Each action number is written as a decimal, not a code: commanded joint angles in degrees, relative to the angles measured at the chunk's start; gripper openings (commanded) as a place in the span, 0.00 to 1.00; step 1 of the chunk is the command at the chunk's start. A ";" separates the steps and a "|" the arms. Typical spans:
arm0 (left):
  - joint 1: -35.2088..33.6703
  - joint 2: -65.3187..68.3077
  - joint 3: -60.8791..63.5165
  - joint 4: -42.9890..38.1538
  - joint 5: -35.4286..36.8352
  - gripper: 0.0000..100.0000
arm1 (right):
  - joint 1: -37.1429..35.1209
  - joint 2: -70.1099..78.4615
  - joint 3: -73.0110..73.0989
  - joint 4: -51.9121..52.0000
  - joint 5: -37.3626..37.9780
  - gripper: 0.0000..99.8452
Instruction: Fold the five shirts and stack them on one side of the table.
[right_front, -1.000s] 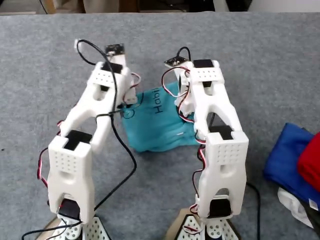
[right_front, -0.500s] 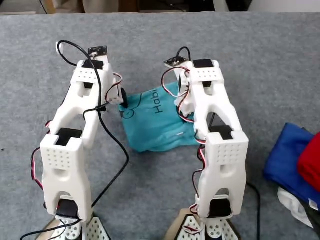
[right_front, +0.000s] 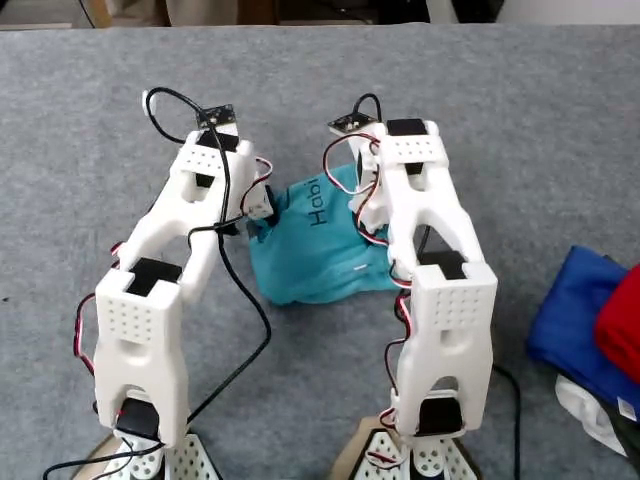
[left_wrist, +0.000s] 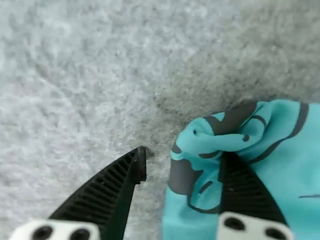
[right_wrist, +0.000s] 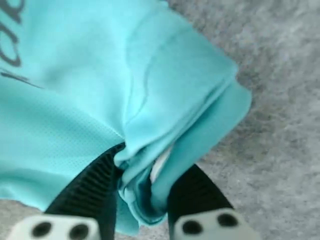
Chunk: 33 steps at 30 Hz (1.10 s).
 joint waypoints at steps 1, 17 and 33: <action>-0.53 0.22 -1.14 -1.05 3.87 0.10 | -0.13 0.75 -0.04 -0.79 -0.53 0.00; 0.79 -0.31 -15.82 6.42 13.10 0.02 | 3.38 -15.60 -0.04 4.13 0.88 0.00; 21.10 0.22 -52.04 16.97 13.19 0.02 | 27.74 -41.89 -0.13 18.02 6.59 0.00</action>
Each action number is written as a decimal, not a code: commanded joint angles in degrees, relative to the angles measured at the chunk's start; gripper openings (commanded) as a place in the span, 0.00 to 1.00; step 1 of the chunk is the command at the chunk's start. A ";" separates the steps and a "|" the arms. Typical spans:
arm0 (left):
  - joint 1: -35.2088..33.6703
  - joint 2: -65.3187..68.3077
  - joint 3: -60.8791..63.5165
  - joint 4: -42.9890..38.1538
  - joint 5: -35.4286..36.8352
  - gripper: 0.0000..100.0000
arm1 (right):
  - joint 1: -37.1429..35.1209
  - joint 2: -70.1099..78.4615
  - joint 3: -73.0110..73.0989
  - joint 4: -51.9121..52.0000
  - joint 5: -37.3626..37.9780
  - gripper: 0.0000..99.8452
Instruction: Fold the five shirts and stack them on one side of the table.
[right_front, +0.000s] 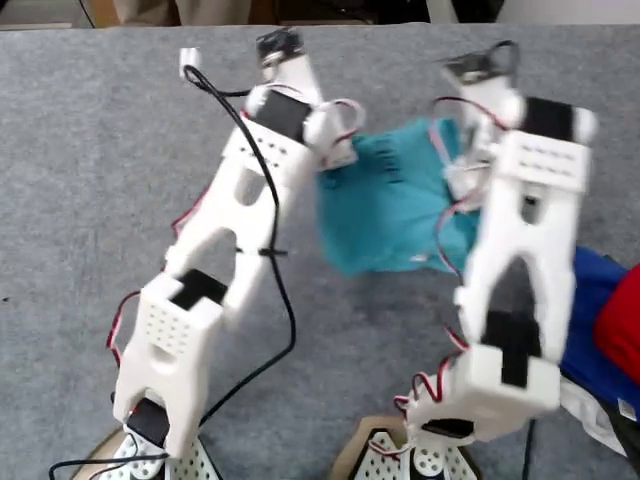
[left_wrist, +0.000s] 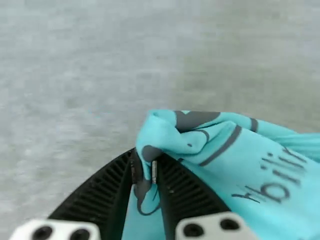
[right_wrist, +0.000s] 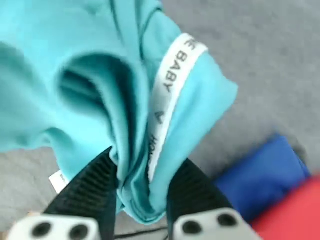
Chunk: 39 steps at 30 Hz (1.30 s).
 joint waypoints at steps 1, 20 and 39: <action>5.98 -0.57 -8.62 0.00 0.18 0.02 | 9.89 -7.52 -0.75 2.37 2.20 0.00; 28.66 -0.48 1.41 -35.43 -3.60 0.02 | 56.04 -21.58 1.71 -1.32 13.19 0.00; 36.57 4.18 10.55 -57.41 -3.60 0.02 | 69.58 -10.24 1.19 -10.99 17.49 0.01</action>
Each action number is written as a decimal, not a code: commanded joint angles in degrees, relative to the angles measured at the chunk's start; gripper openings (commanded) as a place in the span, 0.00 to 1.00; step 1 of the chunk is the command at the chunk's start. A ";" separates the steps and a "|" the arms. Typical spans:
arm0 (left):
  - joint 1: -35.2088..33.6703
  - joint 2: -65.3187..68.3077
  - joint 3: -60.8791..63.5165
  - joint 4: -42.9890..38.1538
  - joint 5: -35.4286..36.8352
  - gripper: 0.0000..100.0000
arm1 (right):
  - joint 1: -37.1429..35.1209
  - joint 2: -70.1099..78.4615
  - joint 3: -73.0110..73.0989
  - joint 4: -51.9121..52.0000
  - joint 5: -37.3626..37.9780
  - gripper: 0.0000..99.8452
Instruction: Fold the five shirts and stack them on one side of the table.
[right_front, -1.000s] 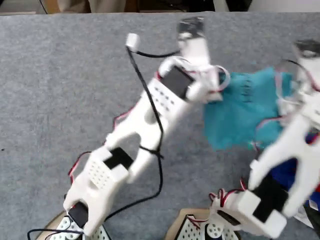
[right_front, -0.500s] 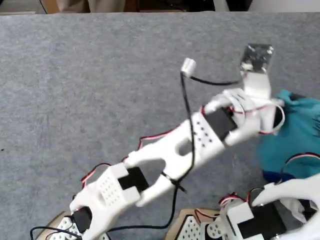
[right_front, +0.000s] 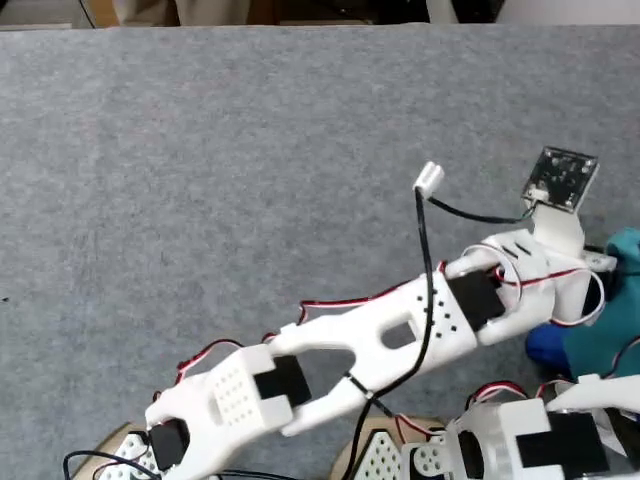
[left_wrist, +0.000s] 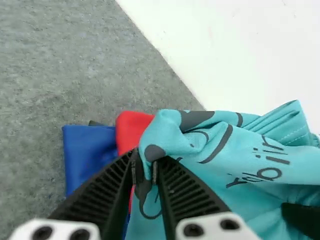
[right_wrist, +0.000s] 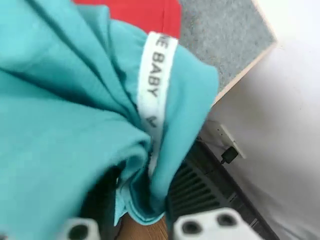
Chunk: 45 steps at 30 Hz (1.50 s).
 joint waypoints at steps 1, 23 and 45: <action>0.00 1.71 -4.48 -0.97 -0.35 0.02 | 1.71 0.31 -0.75 -1.41 1.85 0.01; -2.90 10.33 -30.68 20.31 -1.23 0.10 | 0.66 -4.62 -0.75 -1.58 2.11 0.39; -37.19 -9.01 -53.01 68.66 -32.53 0.02 | -51.30 -39.52 10.07 11.34 -11.08 0.01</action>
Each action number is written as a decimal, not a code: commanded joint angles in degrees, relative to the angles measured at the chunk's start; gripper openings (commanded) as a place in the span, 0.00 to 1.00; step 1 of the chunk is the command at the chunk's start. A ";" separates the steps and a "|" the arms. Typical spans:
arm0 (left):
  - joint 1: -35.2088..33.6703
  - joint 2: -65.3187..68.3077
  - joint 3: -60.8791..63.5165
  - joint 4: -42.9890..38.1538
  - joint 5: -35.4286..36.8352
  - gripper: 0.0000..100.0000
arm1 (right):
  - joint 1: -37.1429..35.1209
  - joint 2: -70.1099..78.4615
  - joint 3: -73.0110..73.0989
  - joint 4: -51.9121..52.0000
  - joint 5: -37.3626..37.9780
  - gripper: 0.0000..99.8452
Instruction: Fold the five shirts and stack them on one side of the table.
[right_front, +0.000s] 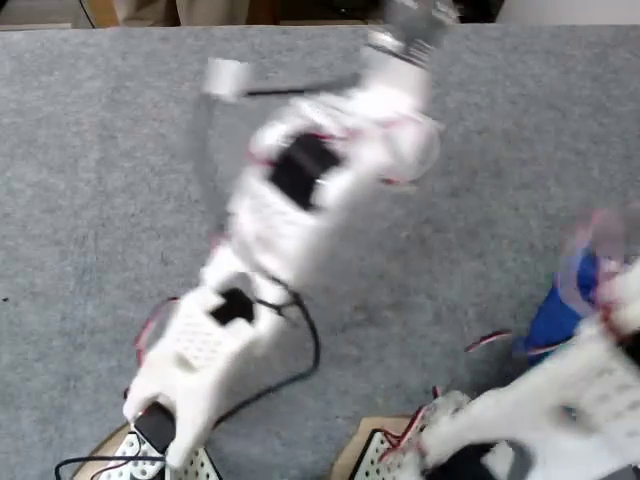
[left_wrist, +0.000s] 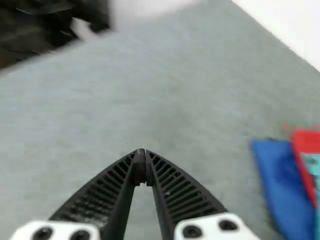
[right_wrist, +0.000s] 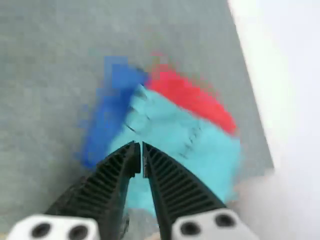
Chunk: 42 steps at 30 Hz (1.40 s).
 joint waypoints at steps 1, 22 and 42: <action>-12.04 -6.29 -1.93 2.90 -2.20 0.02 | -18.24 -6.37 4.70 -0.97 -5.01 0.01; -40.88 -60.53 82.46 -0.44 0.70 0.02 | -44.35 -7.96 33.36 -12.57 -15.03 0.01; -41.23 -128.84 166.68 -36.84 0.70 0.02 | -44.35 -49.19 63.52 -18.55 -14.95 0.01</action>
